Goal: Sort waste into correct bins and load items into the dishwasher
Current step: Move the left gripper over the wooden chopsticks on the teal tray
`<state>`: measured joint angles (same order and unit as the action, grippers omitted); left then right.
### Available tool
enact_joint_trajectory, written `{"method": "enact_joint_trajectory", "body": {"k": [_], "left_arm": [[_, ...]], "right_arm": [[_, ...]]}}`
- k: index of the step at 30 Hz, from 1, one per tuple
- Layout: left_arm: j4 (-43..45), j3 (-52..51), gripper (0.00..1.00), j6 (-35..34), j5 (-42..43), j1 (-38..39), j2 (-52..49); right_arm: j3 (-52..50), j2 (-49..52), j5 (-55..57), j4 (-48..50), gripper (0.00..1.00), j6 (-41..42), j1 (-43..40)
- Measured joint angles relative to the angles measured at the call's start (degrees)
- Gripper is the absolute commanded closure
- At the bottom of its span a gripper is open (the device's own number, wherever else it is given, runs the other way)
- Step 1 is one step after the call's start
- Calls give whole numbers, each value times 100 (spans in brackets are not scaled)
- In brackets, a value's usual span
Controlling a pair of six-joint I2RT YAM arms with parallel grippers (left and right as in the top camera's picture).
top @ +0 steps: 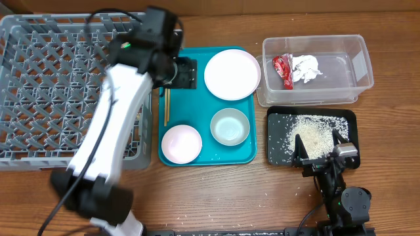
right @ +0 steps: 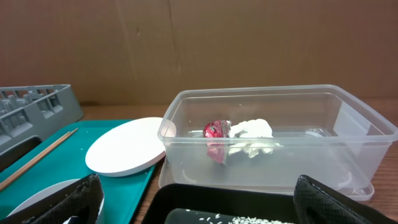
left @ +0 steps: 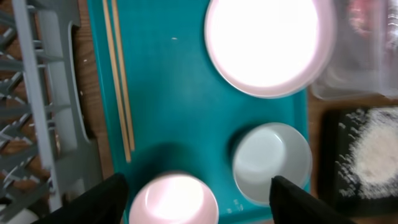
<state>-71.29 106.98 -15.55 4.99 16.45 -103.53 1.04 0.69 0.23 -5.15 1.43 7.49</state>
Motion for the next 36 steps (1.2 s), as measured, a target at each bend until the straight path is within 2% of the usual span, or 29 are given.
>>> {"method": "enact_joint_trajectory", "body": {"k": [1, 3, 4, 5, 11, 12, 20, 36], "left_arm": [[111, -2, 36, -72, -94, 2, -221], [251, -2, 60, -214, -223, -9, -612], [315, -4, 67, -275, -278, -31, -826], [378, -4, 69, -328, -343, -37, -1029], [529, -9, 70, -481, -529, -42, -1961], [529, -9, 64, -535, -597, -42, -2094], [595, -13, 57, -846, -1226, -46, -2450], [876, -13, 62, -857, -1714, -160, -2914]], "right_arm": [[0, 0, 0, -4, 0, 7, 0], [0, 0, 0, -2, 0, 4, 0], [0, 0, 0, -2, 0, 2, 0], [0, 0, 0, 0, 0, 4, 0], [0, 0, -2, -2, 0, 4, 0], [0, 0, 0, -2, 0, 4, 0], [0, 0, 0, -7, 0, 4, 0], [0, 0, 2, -2, 0, 4, 0]]}}
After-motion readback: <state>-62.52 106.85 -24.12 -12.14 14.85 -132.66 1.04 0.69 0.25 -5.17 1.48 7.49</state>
